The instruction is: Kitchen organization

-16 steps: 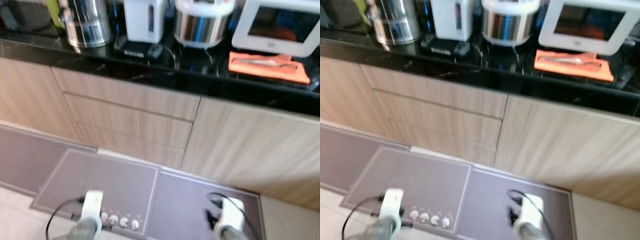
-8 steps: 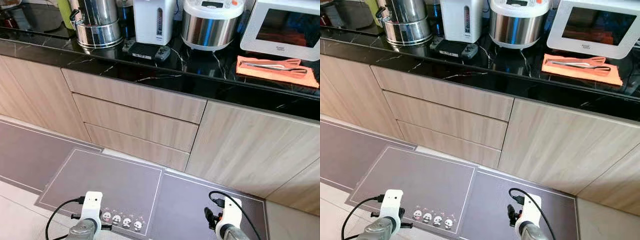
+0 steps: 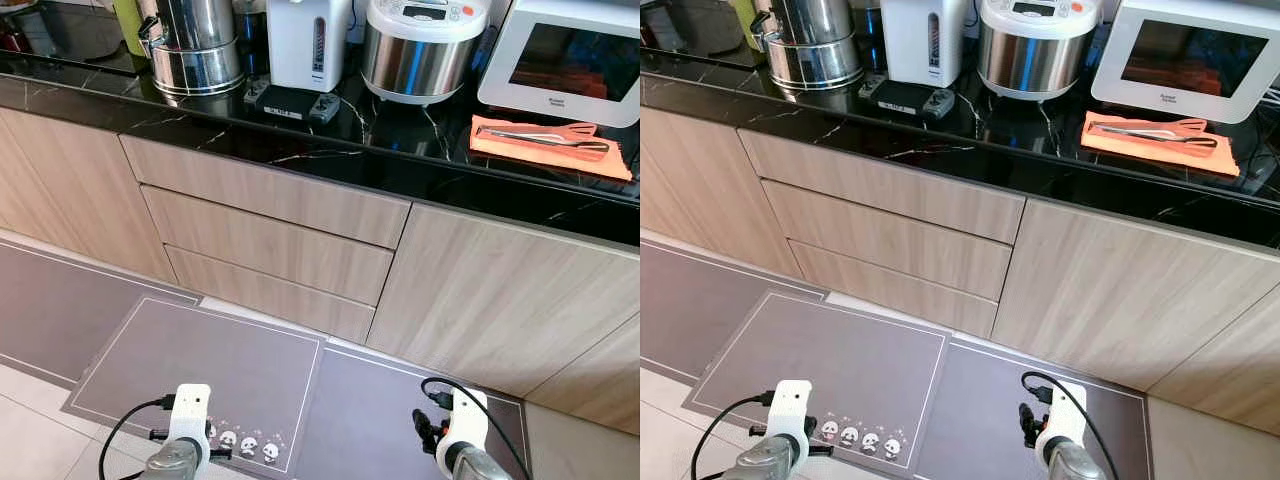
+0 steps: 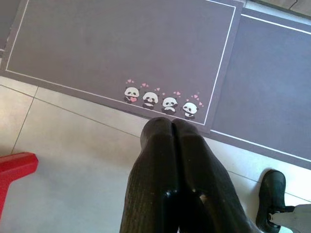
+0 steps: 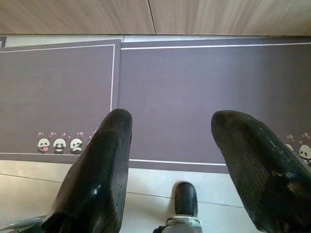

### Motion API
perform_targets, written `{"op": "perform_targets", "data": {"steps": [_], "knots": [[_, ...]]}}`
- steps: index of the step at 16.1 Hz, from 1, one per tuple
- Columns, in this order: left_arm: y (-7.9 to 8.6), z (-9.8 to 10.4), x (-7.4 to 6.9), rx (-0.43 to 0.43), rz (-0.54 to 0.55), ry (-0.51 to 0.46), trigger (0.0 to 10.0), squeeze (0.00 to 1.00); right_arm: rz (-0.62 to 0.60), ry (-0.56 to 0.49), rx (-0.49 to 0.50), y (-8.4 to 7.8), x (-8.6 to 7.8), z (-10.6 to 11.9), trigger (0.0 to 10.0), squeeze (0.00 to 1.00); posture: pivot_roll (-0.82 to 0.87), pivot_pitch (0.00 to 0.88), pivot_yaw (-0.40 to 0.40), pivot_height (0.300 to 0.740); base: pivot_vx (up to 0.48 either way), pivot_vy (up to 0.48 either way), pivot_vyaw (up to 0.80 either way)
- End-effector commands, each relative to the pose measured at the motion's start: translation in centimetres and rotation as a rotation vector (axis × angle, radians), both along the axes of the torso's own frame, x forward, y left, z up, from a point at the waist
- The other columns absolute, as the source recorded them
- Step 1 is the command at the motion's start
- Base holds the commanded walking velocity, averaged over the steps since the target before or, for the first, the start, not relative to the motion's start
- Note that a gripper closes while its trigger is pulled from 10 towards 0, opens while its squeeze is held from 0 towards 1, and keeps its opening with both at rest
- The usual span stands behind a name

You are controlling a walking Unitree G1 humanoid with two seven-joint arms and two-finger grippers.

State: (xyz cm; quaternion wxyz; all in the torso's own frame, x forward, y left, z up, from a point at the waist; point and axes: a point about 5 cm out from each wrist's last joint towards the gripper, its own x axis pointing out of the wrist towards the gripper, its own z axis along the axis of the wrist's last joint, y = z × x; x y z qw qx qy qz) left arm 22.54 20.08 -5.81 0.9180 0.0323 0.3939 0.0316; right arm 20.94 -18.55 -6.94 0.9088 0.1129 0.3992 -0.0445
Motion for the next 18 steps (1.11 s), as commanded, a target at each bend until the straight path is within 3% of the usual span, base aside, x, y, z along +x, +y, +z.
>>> {"op": "perform_targets", "data": {"steps": [1, 3, 8, 18], "knots": [[0.4, -0.1, -0.3, 0.002, 0.017, 0.003, 10.0, 0.0, 0.006, 0.0, 0.001, 0.1, 0.0, 0.0, 10.0, 0.0, 0.08, 0.0, -0.05, 0.74, 0.0, 0.0, 0.0], [0.7, -0.1, -0.3, 0.008, 0.017, 0.004, 10.0, 0.0, 0.012, 0.014, 0.004, 0.4, -0.4, -0.3, 10.0, 0.0, 0.08, 0.0, -0.043, 0.74, 0.0, 0.0, 0.0], [0.6, -0.1, -0.4, 0.013, -0.005, 0.002, 10.0, 0.0, 0.016, 0.055, 0.008, 0.5, -1.6, -0.9, 10.0, 0.0, 0.08, 0.0, -0.037, 0.74, 0.0, 0.0, -0.63], [0.4, -0.2, -0.5, 0.035, -0.014, -0.003, 10.0, 0.0, 0.053, 0.058, -0.003, 0.6, -1.4, -0.9, 10.0, 0.0, 0.08, 0.0, -0.058, 0.74, 0.0, 0.0, -0.62]]}}
